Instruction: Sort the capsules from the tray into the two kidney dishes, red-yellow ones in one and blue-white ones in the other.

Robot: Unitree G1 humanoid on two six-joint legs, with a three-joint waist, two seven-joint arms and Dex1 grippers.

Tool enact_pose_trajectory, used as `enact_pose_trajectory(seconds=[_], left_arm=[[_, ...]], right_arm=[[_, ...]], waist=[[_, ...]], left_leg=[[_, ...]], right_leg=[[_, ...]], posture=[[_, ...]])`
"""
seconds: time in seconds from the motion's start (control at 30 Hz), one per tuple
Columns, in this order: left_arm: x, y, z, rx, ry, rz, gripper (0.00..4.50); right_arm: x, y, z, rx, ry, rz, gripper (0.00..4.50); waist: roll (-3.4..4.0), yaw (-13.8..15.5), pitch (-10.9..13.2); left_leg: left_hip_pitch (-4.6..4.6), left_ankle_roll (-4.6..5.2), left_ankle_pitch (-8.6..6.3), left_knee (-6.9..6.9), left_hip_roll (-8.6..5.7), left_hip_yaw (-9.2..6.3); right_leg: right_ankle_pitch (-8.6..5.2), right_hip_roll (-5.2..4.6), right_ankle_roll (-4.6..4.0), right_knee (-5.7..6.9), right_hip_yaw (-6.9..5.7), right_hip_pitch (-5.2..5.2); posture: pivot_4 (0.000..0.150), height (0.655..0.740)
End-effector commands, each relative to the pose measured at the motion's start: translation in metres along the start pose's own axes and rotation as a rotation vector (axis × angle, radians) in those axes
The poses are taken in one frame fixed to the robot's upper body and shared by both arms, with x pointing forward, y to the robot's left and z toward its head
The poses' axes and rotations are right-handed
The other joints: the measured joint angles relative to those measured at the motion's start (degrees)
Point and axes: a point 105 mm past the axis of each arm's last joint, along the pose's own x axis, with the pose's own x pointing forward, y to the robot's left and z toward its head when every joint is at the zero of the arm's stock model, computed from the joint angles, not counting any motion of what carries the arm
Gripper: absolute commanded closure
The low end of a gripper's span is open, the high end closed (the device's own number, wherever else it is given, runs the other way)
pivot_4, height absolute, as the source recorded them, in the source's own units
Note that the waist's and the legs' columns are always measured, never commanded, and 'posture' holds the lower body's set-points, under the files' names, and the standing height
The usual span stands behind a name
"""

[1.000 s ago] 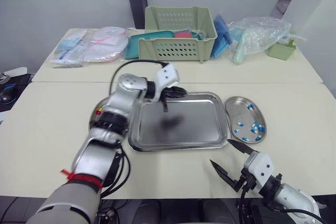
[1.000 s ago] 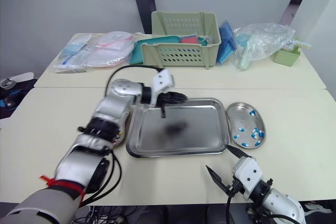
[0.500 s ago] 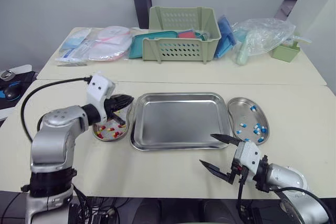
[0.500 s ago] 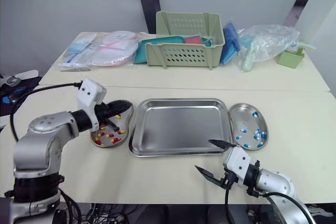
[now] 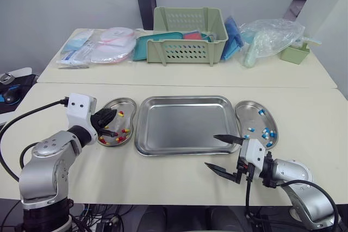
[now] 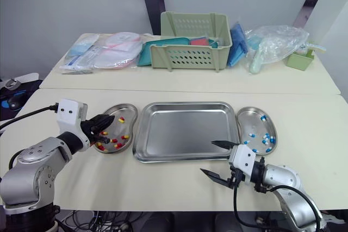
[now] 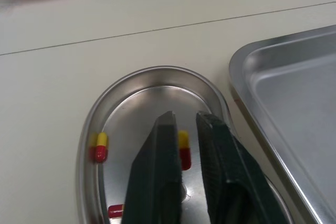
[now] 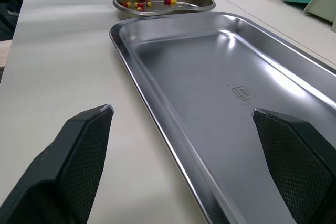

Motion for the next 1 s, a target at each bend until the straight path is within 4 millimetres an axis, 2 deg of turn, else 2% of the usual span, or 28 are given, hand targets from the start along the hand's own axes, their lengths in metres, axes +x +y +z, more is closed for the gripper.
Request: enact_pose_trajectory(seconds=[0.03,0.07,0.3,0.33,0.43,0.53,0.73,0.77,0.83,0.9,1.0], left_arm=[[-0.009,0.005,0.015,0.033,-0.074,0.029,2.75],[-0.01,0.006,0.015,0.033,-0.078,0.032,2.56],[-0.023,0.01,0.024,0.009,-0.161,0.035,0.33],[-0.027,0.011,0.024,0.0,-0.166,0.029,0.14],[-0.041,0.022,0.023,0.002,-0.152,0.032,0.14],[-0.058,0.046,0.012,0.053,-0.087,0.082,0.14],[-0.1,0.09,-0.02,0.12,0.046,0.153,0.14],[-0.104,0.092,-0.022,0.125,0.052,0.15,0.14],[-0.116,0.102,-0.034,0.11,0.101,0.16,0.14],[-0.125,0.102,-0.038,0.074,0.109,0.114,0.06],[-0.135,0.102,-0.044,0.079,0.159,0.058,0.06]], right_arm=[[0.002,0.0,0.011,-0.018,-0.035,0.014,0.0],[0.002,-0.001,0.012,-0.018,-0.035,0.015,0.0],[0.001,-0.002,0.015,-0.021,-0.033,0.021,0.0],[0.0,-0.003,0.016,-0.025,-0.032,0.019,0.0],[-0.007,-0.008,0.019,-0.041,-0.022,0.002,0.0],[-0.023,-0.014,0.021,-0.052,0.015,-0.018,0.0],[-0.079,-0.043,0.018,-0.074,0.178,-0.069,0.0],[-0.085,-0.046,0.017,-0.077,0.193,-0.075,0.0],[-0.109,-0.063,0.014,-0.079,0.269,-0.099,0.0],[-0.132,-0.079,0.013,-0.08,0.341,-0.117,0.0],[-0.153,-0.096,0.015,-0.061,0.399,-0.133,0.0]], waist=[[0.0,0.0,0.0],[0.0,0.0,0.0],[0.0,0.01,0.0],[0.0,0.0,0.0],[0.0,-0.13,0.0],[0.0,-0.08,0.0],[0.01,-0.04,0.01],[0.0,-0.05,0.01],[-0.02,-0.04,0.01],[0.01,-0.07,0.03],[0.0,-0.1,0.04]], left_leg=[[0.0,0.0,0.0,0.0,0.0,0.0],[0.0,0.0,0.0,0.0,0.0,0.01],[0.0,0.0,0.0,-0.01,0.0,0.01],[0.0,0.0,0.0,-0.01,0.0,0.01],[0.0,0.0,-0.01,-0.03,0.01,0.03],[0.0,0.0,-0.01,-0.04,0.01,0.03],[0.02,0.02,-0.02,-0.07,0.0,0.1],[0.03,0.02,-0.02,-0.08,0.01,0.11],[0.03,0.02,-0.02,-0.07,0.01,0.11],[0.03,0.03,-0.02,-0.07,0.01,0.16],[0.04,0.03,-0.02,-0.09,0.02,0.18]], right_leg=[[0.0,0.0,0.0,0.0,0.0,0.0],[0.0,0.0,0.0,0.0,0.0,0.0],[0.0,0.0,0.0,0.0,0.01,0.0],[0.0,0.0,0.0,0.0,0.01,-0.01],[0.0,0.0,0.0,-0.02,0.03,-0.02],[0.0,0.0,0.0,-0.02,0.03,-0.02],[0.0,-0.02,0.0,-0.07,0.06,-0.01],[0.0,-0.02,-0.01,-0.07,0.06,-0.01],[0.0,-0.02,-0.01,-0.08,0.04,0.01],[0.0,-0.03,-0.01,-0.08,0.07,0.02],[-0.01,-0.03,-0.01,-0.08,0.07,0.01]], posture=[[0.15,0.74],[0.15,0.74],[0.15,0.74],[0.15,0.74],[0.15,0.74],[0.15,0.74],[0.15,0.74],[0.15,0.74],[0.15,0.74],[0.15,0.74],[0.15,0.74]])
